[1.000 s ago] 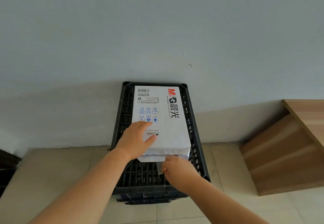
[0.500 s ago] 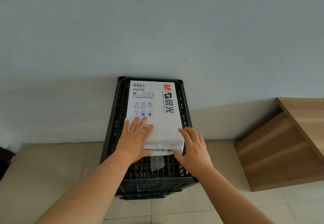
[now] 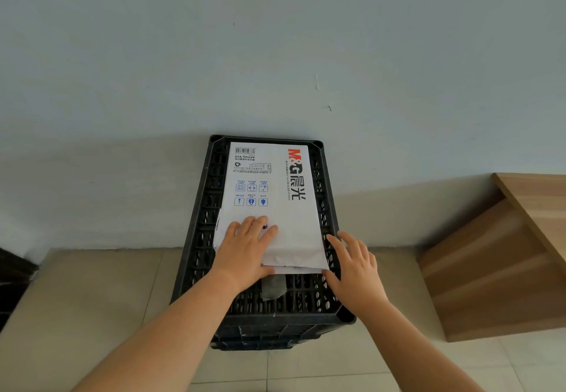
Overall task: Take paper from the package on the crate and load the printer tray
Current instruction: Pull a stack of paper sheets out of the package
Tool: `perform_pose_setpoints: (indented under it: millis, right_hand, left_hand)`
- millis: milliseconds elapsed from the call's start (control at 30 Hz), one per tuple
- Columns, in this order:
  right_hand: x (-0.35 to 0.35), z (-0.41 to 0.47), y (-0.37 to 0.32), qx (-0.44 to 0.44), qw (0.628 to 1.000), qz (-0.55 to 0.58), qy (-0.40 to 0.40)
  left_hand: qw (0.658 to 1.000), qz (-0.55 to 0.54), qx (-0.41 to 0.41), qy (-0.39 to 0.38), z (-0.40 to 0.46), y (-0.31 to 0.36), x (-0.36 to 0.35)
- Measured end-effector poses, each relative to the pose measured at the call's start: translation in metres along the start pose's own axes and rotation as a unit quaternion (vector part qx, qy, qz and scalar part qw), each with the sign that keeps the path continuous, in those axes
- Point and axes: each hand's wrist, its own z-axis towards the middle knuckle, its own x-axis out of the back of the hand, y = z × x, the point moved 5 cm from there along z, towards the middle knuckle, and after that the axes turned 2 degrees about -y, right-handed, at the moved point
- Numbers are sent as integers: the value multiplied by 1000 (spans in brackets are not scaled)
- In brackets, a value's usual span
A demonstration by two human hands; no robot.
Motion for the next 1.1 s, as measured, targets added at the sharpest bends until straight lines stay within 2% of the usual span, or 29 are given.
perform_pose_setpoints:
  millis: [133,333,500,633,800,1000,1100]
  right_hand:
    - [-1,-4,-2,-11,1000,14,-3]
    - [4,0,-15,12,1000,21,5]
    - [13,21,-55,104,994,-6,25]
    - [23,37,-80,121,992,29,26]
    - [32,55,-83,111,990,81,-8]
    - [35,66,-80,54,986,146,-53]
    - [36,64,-79,24,983,168,-68]
  left_hand:
    - [999,-16,-17,41,-4,-4,3]
    - [988,-63,-99,95,-11,-2,26]
    - [993,-68,-80,54,-2,0,40]
    - [995,-76,-54,36,-4,2,47]
    - [979,-75,-46,185,-29,-7,61]
    - [973,-76,-58,211,-51,-6,61]
    - [976,-74,-54,198,-54,-6,54]
